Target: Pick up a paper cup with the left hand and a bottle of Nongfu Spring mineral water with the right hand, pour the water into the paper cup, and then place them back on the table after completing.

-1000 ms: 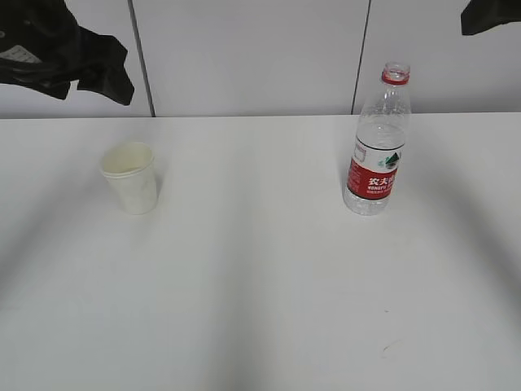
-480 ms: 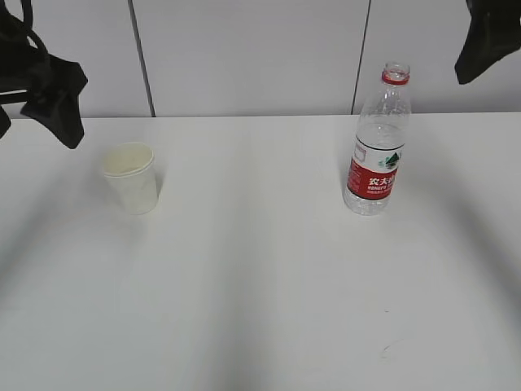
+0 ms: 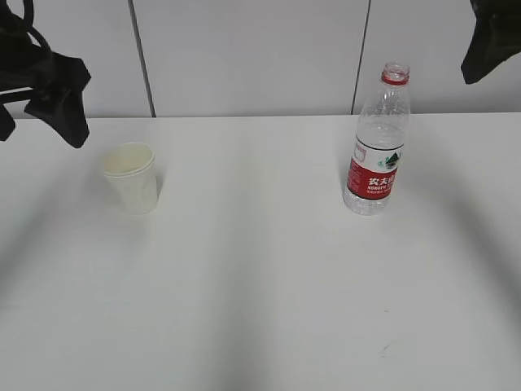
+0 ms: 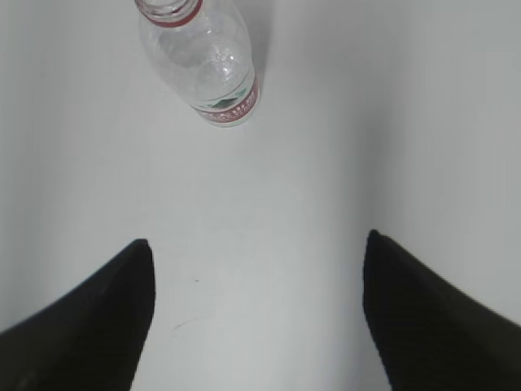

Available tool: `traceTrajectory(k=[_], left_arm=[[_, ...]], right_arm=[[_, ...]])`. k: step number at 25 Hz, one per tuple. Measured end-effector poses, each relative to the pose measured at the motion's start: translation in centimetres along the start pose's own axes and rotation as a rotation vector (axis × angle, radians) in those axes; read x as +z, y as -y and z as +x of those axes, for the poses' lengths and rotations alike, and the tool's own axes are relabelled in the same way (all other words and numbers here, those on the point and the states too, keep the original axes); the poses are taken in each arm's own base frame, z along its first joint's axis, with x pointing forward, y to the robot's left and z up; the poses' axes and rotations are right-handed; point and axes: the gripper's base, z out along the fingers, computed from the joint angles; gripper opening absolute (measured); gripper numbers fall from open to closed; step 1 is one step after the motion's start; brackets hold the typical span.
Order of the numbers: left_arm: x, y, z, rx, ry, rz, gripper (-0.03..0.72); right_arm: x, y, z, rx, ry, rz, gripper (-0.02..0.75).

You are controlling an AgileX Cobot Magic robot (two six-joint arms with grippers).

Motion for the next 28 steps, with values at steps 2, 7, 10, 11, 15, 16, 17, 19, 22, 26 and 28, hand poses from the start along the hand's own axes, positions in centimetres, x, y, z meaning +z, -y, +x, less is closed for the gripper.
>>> traceTrajectory(k=[2, 7, 10, 11, 15, 16, 17, 19, 22, 26, 28], left_arm=[[-1.0, -0.1, 0.4, -0.001, 0.027, 0.004, 0.554], [-3.9, -0.5, 3.6, -0.003, 0.083, 0.010, 0.554], [-4.8, -0.9, 6.7, -0.003, 0.091, 0.006, 0.554], [-5.0, -1.1, 7.7, -0.002, 0.091, 0.003, 0.554], [-6.3, -1.6, 11.4, -0.003, 0.132, 0.004, 0.554], [-6.6, -1.7, 12.3, -0.004, 0.147, 0.007, 0.554], [-7.0, -1.8, 13.2, -0.005, 0.164, 0.012, 0.554], [-7.5, -1.9, 14.8, -0.007, 0.190, 0.015, 0.554], [-8.0, -2.2, 17.2, -0.009, 0.232, 0.021, 0.554], [-8.2, -2.5, 20.3, -0.011, 0.281, 0.026, 0.554], [-8.1, -2.7, 22.0, -0.012, 0.312, 0.030, 0.554]], right_arm=[[-0.2, 0.1, 0.7, 0.000, -0.007, 0.001, 0.588], [-0.9, 0.4, 3.8, 0.000, -0.032, 0.005, 0.588], [-1.7, 0.6, 6.1, 0.000, -0.034, 0.005, 0.587], [-2.1, 0.6, 6.9, 0.000, -0.031, 0.004, 0.587], [-3.5, 0.7, 9.9, 0.007, -0.006, -0.020, 0.587], [-3.8, 0.7, 10.8, 0.010, 0.002, -0.030, 0.587], [-4.1, 0.6, 11.6, 0.014, 0.008, -0.042, 0.587], [-4.7, 0.6, 13.4, 0.020, 0.021, -0.066, 0.587], [-5.2, 0.7, 16.0, 0.021, 0.045, -0.080, 0.587], [-6.0, 1.0, 19.4, 0.016, 0.096, -0.085, 0.587], [-6.5, 1.2, 21.0, -0.005, 0.136, -0.088, 0.587]])
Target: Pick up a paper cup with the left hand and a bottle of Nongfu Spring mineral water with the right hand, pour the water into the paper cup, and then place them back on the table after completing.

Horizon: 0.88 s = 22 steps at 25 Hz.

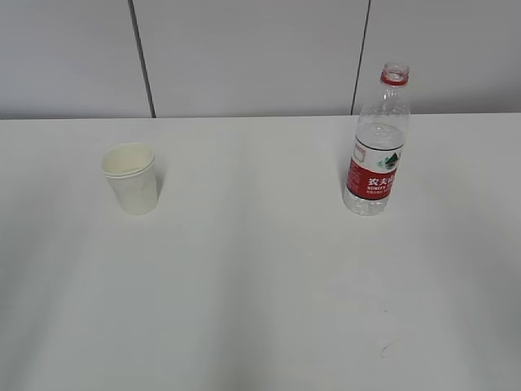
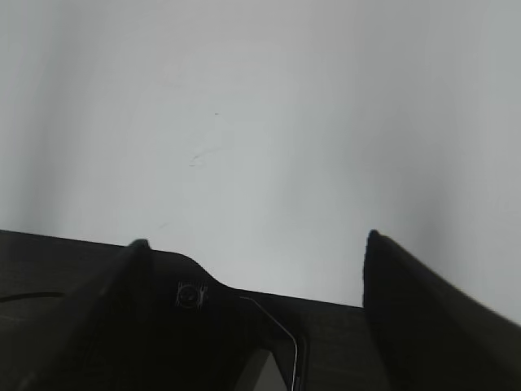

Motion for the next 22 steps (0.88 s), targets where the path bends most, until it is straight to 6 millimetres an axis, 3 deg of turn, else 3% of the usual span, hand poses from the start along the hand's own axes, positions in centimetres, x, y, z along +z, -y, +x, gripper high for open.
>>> traceTrajectory(k=[6, 12, 17, 22], left_arm=[[-0.7, -0.3, 4.3, -0.009, 0.105, 0.029, 0.554], [-0.5, -0.3, 7.9, -0.024, 0.234, 0.092, 0.554], [0.0, -0.5, 10.4, -0.027, 0.344, 0.109, 0.554], [-0.3, -0.8, 11.2, -0.023, 0.435, 0.091, 0.553]], right_arm=[[-1.3, 0.4, 5.1, -0.050, 0.120, -0.009, 0.587], [-0.7, 0.8, 9.3, -0.108, 0.210, -0.004, 0.587], [0.6, 1.2, 11.3, -0.149, 0.293, -0.002, 0.587], [1.1, 1.2, 11.8, -0.155, 0.326, -0.005, 0.587]])
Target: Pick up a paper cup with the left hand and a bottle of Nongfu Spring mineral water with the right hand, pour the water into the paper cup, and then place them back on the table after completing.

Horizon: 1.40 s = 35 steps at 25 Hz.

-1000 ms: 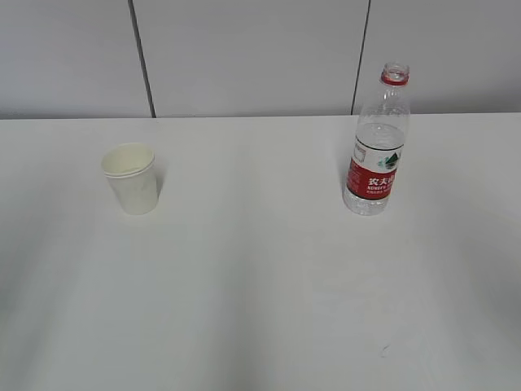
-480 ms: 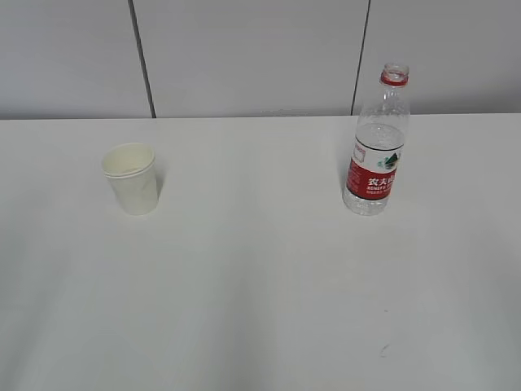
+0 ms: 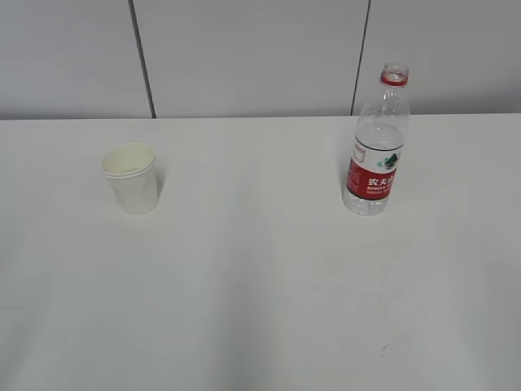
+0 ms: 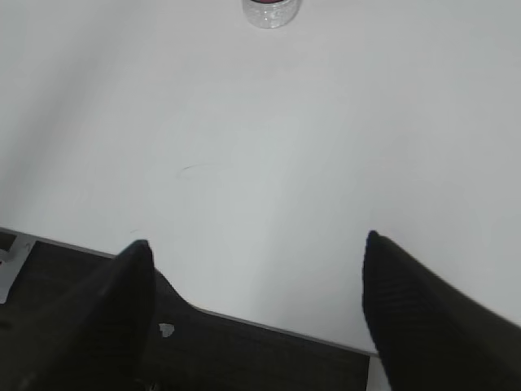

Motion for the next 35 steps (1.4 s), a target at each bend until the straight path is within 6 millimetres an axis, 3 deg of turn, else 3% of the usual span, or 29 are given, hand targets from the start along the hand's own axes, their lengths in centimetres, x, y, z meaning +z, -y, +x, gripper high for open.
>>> traceTrajectory(k=[11, 28, 35], left_arm=[[0.29, -0.65, 0.00, 0.035, 0.012, -0.071, 0.553], [0.33, -0.21, 0.06, 0.010, 0.008, -0.025, 0.552], [0.31, -0.03, 0.09, -0.078, 0.025, -0.188, 0.552]], right_arm=[[0.23, 0.06, 0.01, -0.003, 0.010, 0.005, 0.587], [-0.43, 0.01, 0.54, -0.008, 0.068, 0.010, 0.587], [-0.43, 0.09, 0.54, -0.012, 0.067, 0.019, 0.587]])
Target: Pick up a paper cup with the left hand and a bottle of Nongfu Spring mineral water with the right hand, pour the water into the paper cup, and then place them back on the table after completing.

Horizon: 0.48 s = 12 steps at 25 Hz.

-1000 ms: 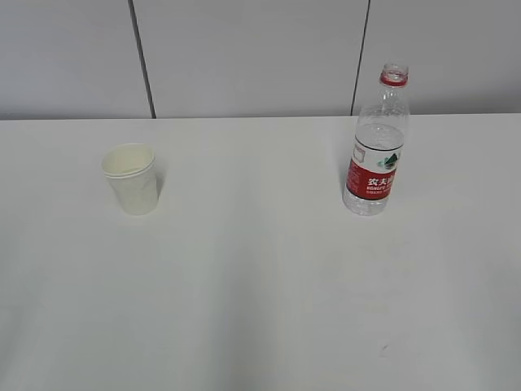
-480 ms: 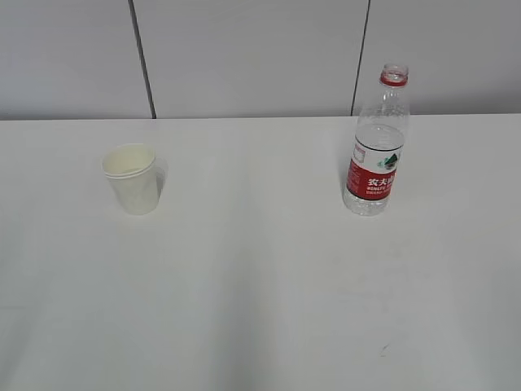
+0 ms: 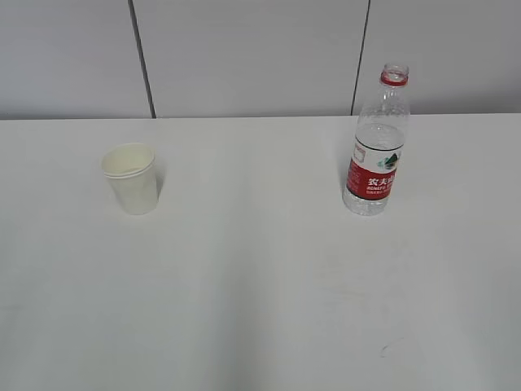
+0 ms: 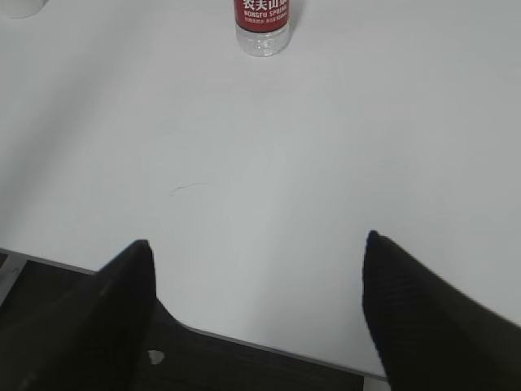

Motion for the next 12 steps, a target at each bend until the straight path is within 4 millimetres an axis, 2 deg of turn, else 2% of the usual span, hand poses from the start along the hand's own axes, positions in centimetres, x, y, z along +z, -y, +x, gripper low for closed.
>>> traceTrajectory(k=[5, 12], left_arm=[[-0.02, -0.01, 0.01, -0.039, 0.009, -0.093, 0.552], [-0.03, -0.08, 0.00, -0.036, 0.010, -0.104, 0.552]], right_arm=[[0.02, 0.05, -0.01, 0.016, -0.001, 0.042, 0.587], [0.06, 0.00, -0.03, 0.055, -0.002, 0.109, 0.587]])
